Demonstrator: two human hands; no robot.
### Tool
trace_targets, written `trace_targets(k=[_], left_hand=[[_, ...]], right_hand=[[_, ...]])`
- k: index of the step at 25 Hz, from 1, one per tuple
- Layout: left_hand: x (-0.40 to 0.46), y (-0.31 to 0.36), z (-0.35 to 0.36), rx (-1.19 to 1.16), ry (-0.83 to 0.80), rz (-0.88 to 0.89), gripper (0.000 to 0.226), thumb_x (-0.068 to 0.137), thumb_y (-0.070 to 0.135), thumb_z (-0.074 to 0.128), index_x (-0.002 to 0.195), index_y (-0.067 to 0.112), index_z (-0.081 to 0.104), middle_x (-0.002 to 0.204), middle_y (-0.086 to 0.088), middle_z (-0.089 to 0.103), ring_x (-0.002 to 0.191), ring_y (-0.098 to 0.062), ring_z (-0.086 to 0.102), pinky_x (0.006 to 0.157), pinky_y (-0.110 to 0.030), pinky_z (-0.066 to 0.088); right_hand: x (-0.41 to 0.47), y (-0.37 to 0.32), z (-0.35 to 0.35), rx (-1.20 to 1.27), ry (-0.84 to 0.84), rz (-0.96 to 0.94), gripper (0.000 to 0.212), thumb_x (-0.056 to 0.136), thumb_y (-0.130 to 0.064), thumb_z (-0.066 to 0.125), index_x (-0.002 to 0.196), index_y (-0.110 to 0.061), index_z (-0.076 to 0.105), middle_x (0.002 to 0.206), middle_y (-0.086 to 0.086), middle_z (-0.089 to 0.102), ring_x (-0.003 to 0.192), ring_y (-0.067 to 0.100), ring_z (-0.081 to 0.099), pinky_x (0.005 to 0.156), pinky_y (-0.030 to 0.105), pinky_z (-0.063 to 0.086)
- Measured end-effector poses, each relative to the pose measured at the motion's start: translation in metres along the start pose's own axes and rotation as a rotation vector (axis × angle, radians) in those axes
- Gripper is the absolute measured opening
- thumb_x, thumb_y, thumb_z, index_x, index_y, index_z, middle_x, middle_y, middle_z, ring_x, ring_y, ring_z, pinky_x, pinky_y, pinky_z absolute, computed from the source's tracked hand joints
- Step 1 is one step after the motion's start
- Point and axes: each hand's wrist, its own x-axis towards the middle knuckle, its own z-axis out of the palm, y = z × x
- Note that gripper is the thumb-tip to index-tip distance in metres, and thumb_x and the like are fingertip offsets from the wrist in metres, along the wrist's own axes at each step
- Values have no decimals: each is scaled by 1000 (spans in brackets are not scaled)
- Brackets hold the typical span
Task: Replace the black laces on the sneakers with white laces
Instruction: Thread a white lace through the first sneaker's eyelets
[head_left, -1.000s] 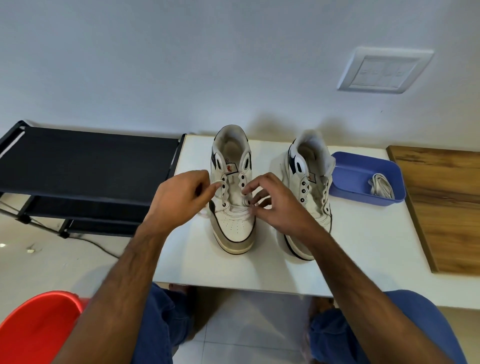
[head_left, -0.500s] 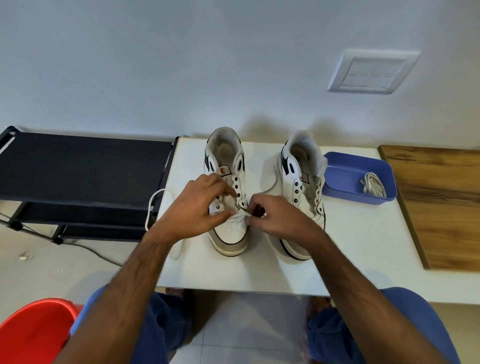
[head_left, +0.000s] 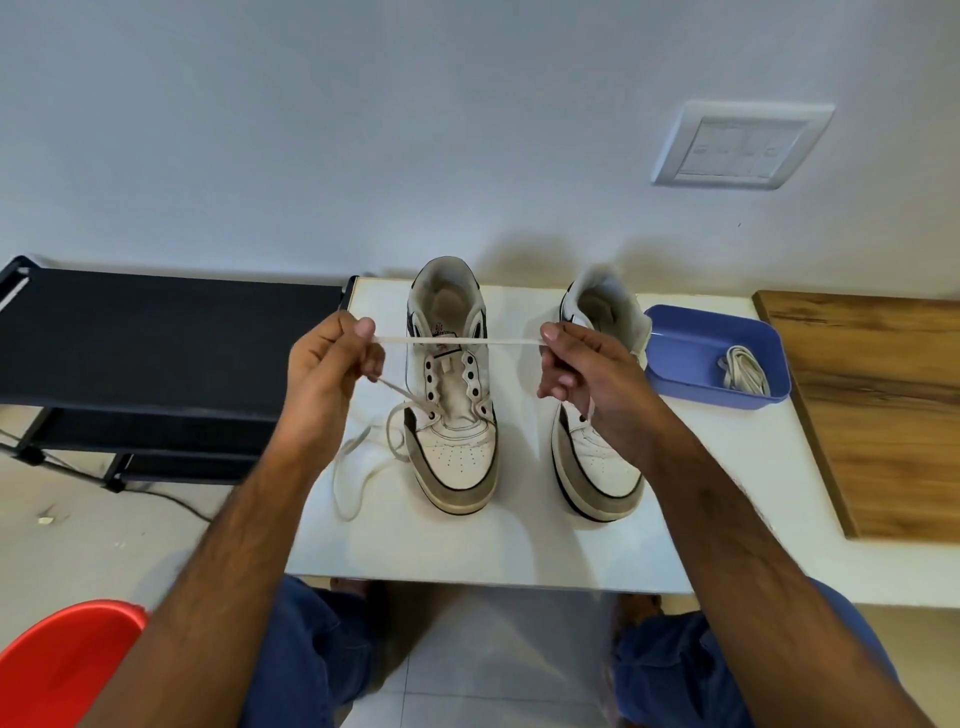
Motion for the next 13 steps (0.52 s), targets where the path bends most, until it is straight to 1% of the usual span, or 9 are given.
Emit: trace_targets(k=[2,4,5,6,8,9,11,12,13], left_hand=[[1,2,-2,1,68,-26,40,101,24,57,67,11,39,62,2,34,56,-10,40,62,-26,38],[2,0,-4,153,154,-39,43,104,24,54,69,4,40,64,-4,35,57,-11,38,58,-27,36],[2,-3,-6,304,172,-43,42,105,25,54,72,1,45,66,-8,41,59,-12,39,59,-29,36],[3,-6,-8,483,163,-63,35,104,27,55,77,4,52,70,-9,50,61,-13,42,60,-30,38],[3,-13,-11,763,131,-118,16,102,29,59,91,17,62,88,-1,63,69,-12,53,68,-33,48],[2,-14,-12,862,107,-110,8,101,30,60,99,22,63,99,5,63,79,-12,57,76,-36,52],[-1,-11,-8,1020,57,66,13,99,29,62,113,27,63,119,9,57,100,-13,55,92,-39,46],[-2,-8,-4,1030,4,209,20,98,28,63,118,28,63,124,10,54,110,-11,51,96,-36,39],[-3,-2,3,973,-84,336,25,96,26,64,121,26,63,126,12,54,116,-9,47,98,-32,34]], right_hand=[[1,3,-1,-39,-12,0,29,104,-23,53,83,-7,65,58,-1,40,55,12,41,68,29,47],[2,7,-2,-74,-51,-10,26,105,-15,51,95,-8,73,64,0,47,58,12,42,63,25,44],[2,8,-3,-87,-76,-15,27,105,-9,49,103,-10,75,71,2,55,61,12,44,62,23,43],[2,8,-5,-106,-101,-17,30,104,-2,47,112,-11,74,79,4,64,66,12,48,62,22,42],[2,9,-9,-170,-136,-27,35,102,6,46,123,-7,70,98,7,75,77,13,58,66,21,47],[2,9,-10,-201,-136,-37,33,101,8,48,124,-5,69,103,10,76,81,15,64,68,22,51],[2,9,-6,-212,-102,-46,24,97,9,56,116,2,69,99,15,77,83,21,72,71,26,57],[2,10,-1,-197,-83,-47,19,95,10,59,110,6,69,94,18,77,79,22,73,70,27,59],[3,11,5,-188,-69,-53,15,92,10,63,105,7,69,89,19,75,75,22,73,68,28,59]])
